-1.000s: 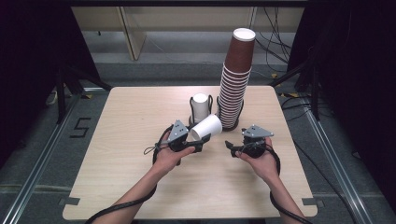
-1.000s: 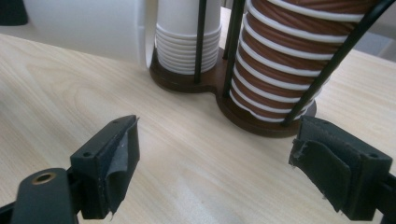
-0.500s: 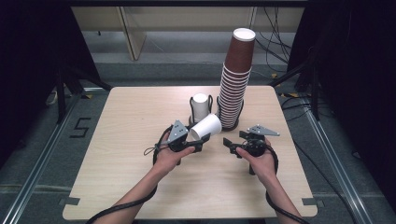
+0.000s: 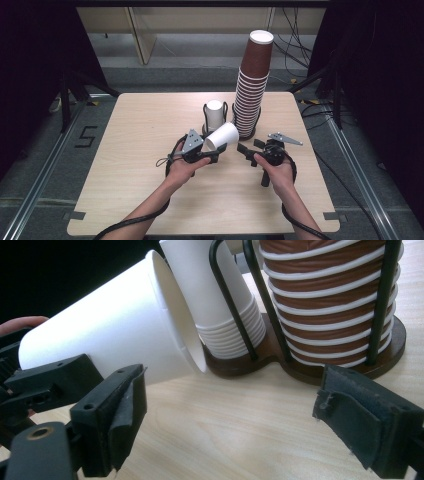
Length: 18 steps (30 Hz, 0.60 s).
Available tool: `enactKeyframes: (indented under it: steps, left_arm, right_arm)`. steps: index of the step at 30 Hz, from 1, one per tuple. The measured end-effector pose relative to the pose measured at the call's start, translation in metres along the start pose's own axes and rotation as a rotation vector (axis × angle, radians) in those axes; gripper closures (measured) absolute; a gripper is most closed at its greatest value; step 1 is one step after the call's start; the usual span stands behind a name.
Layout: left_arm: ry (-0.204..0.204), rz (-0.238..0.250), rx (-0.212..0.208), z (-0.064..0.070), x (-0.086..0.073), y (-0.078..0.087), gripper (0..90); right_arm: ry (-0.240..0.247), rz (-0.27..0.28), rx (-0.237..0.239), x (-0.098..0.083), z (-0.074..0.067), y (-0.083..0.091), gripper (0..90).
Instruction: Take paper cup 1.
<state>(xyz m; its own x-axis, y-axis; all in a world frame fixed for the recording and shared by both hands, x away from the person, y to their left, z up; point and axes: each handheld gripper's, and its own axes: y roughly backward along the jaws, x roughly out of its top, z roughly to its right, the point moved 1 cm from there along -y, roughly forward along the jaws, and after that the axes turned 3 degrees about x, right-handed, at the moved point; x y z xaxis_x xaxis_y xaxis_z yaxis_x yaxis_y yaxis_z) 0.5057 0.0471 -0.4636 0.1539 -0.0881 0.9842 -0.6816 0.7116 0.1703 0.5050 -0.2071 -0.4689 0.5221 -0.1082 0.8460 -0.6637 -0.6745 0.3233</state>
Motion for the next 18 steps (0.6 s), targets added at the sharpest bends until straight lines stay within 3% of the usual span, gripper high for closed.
enactKeyframes:
  steps: [1,4,8,12,13,14,18]
  left_arm:
    - [-0.003,-0.001,0.0,0.0001,0.0001,-0.0002,32.0]
    - [-0.003,-0.002,0.0,0.0005,0.0001,-0.0005,32.0]
    - [-0.003,0.0,0.0,0.0,0.0001,-0.0005,32.0]
    - [-0.004,0.0,0.0,0.0004,0.0,-0.001,32.0]
    - [-0.005,0.0,-0.001,0.0004,0.0,-0.0012,32.0]
    - [-0.006,0.0,-0.002,0.0005,0.0,-0.0014,32.0]
    - [-0.008,0.001,-0.001,0.0008,0.0001,-0.0019,32.0]
  right_arm:
    - [-0.037,-0.011,0.003,0.0001,-0.0028,-0.0001,12.6]
    - [0.005,-0.009,-0.008,0.0005,-0.001,-0.0015,12.0]
    - [-0.025,-0.01,0.001,0.0017,-0.0028,-0.0009,11.7]
    - [-0.021,0.009,0.015,0.0025,-0.0021,-0.0021,11.3]
    - [-0.075,-0.004,0.028,0.003,-0.0063,-0.0013,11.2]
    - [-0.027,0.008,0.014,0.0035,-0.0032,-0.0028,11.1]
    - [-0.048,0.004,0.026,0.0047,-0.006,-0.0053,10.6]
